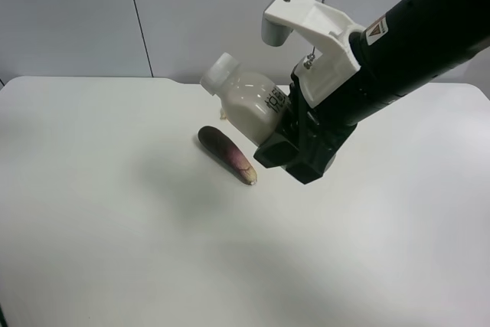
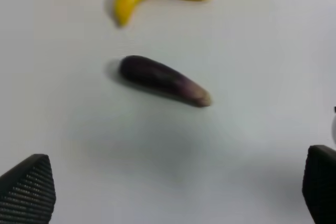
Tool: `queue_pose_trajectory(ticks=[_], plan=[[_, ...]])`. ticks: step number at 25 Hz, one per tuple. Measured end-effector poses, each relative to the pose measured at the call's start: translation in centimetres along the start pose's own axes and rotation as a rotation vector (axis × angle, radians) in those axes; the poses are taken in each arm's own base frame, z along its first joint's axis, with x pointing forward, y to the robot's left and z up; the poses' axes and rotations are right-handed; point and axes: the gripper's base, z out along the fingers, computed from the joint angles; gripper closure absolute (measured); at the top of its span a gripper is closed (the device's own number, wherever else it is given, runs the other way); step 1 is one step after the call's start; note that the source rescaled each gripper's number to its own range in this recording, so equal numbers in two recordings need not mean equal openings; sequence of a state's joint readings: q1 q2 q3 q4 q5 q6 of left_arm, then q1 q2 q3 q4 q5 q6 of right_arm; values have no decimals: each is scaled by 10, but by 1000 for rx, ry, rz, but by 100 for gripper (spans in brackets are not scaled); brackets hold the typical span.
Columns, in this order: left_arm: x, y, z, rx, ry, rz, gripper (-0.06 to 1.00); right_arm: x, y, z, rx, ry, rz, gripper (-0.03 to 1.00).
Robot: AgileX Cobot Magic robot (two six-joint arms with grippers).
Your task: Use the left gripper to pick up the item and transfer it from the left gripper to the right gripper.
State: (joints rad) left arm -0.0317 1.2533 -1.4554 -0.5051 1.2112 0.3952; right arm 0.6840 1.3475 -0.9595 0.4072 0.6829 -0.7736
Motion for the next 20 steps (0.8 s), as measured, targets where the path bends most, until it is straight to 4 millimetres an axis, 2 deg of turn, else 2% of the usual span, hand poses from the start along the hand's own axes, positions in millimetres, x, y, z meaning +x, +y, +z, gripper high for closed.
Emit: queue_pose_trajectory(ticks=[6,10,15,20], plan=[[59,-23,-46,-145,-65,25,8,0,0,0,1,-1,0,94],[108,-37,-69,-246,-138,10,8,0,0,0,4,-4,1,94],[173,-54,-84,-289,-225,4,8,-1,-1,0,7,-7,7,94],[231,-62,-85,-348,-324,-3,9,-1,-2,1,15,-15,7,94]])
